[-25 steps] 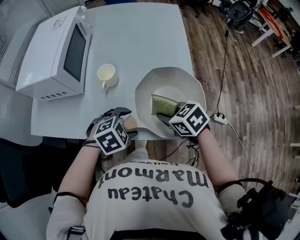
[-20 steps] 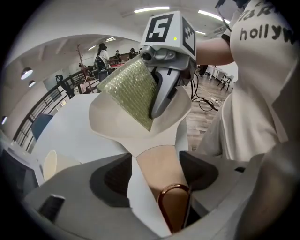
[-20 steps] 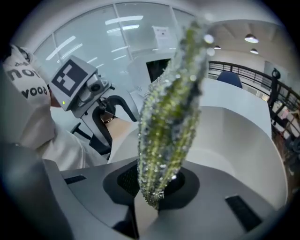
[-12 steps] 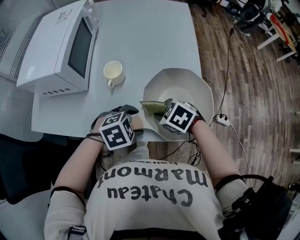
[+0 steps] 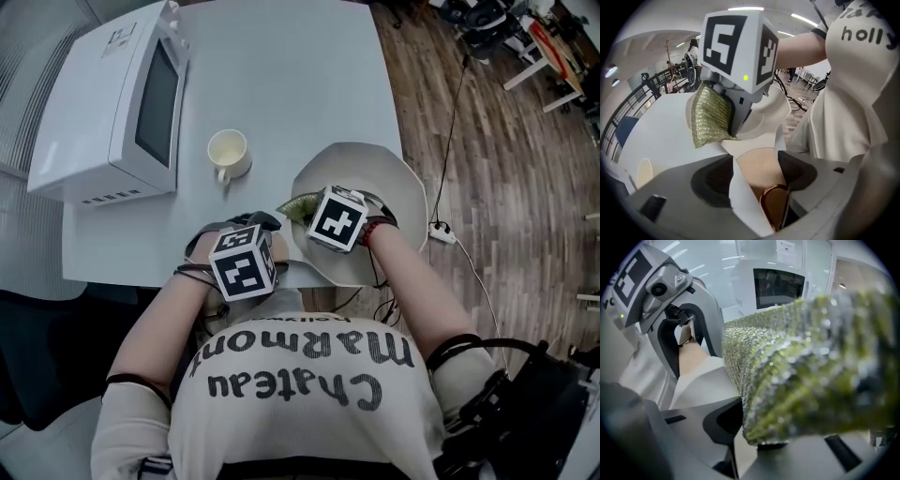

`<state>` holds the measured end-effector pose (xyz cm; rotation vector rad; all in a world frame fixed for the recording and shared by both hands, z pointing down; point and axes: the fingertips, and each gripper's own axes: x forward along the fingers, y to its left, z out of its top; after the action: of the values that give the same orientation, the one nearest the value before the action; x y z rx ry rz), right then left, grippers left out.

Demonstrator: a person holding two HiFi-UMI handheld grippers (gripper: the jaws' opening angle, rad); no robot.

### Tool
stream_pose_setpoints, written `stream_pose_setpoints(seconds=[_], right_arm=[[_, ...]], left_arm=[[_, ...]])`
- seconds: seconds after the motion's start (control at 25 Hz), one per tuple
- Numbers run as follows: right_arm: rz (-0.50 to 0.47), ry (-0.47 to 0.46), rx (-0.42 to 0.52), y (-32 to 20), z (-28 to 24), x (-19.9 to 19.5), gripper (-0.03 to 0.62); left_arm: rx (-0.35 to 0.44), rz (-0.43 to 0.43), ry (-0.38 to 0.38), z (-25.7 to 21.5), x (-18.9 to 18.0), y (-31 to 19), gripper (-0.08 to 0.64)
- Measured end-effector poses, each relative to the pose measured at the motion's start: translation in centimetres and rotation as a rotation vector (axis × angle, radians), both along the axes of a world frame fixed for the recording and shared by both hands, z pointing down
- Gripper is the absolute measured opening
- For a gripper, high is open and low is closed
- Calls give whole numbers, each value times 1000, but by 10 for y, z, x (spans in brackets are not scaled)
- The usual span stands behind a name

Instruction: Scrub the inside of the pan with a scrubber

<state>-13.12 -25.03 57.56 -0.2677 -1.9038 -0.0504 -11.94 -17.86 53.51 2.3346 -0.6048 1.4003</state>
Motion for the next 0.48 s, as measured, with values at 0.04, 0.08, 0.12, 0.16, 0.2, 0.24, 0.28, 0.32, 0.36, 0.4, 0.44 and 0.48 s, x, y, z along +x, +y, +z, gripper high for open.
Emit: stream_pose_setpoints(seconds=[0.04, 0.08, 0.12, 0.16, 0.2, 0.24, 0.28, 0.32, 0.36, 0.4, 0.44, 0.48], right_arm=[[5, 13, 20, -4, 2, -3, 54], [8, 27, 40, -7, 3, -6, 54], [10, 42, 60, -10, 4, -8, 54], [11, 55, 80, -12, 4, -10, 54], [13, 66, 99, -14, 4, -12, 54], [17, 76, 116, -17, 4, -14, 54], [25, 84, 129, -19, 5, -16, 54], [36, 92, 140, -22, 6, -17, 54], [53, 99, 151, -27, 7, -18, 54], [75, 105, 162, -31, 8, -19, 55], [100, 109, 174, -37, 8, -20, 55], [128, 110, 185, -43, 8, -22, 57]], left_arm=[[-1, 10, -6, 1, -1, 0, 301], [-1, 20, -11, 2, -1, 0, 308], [0, 30, -16, 2, -2, 0, 310], [2, 40, -23, 3, -3, 0, 311], [4, 51, -32, 3, -3, 0, 311], [6, 61, -41, 3, -4, 0, 313], [7, 71, -50, 4, -5, 0, 314], [7, 80, -55, 5, -5, 0, 314], [7, 86, -56, 6, -6, 0, 314], [7, 91, -56, 7, -6, 0, 314], [6, 94, -57, 7, -6, 0, 314], [6, 97, -60, 8, -6, 1, 314]])
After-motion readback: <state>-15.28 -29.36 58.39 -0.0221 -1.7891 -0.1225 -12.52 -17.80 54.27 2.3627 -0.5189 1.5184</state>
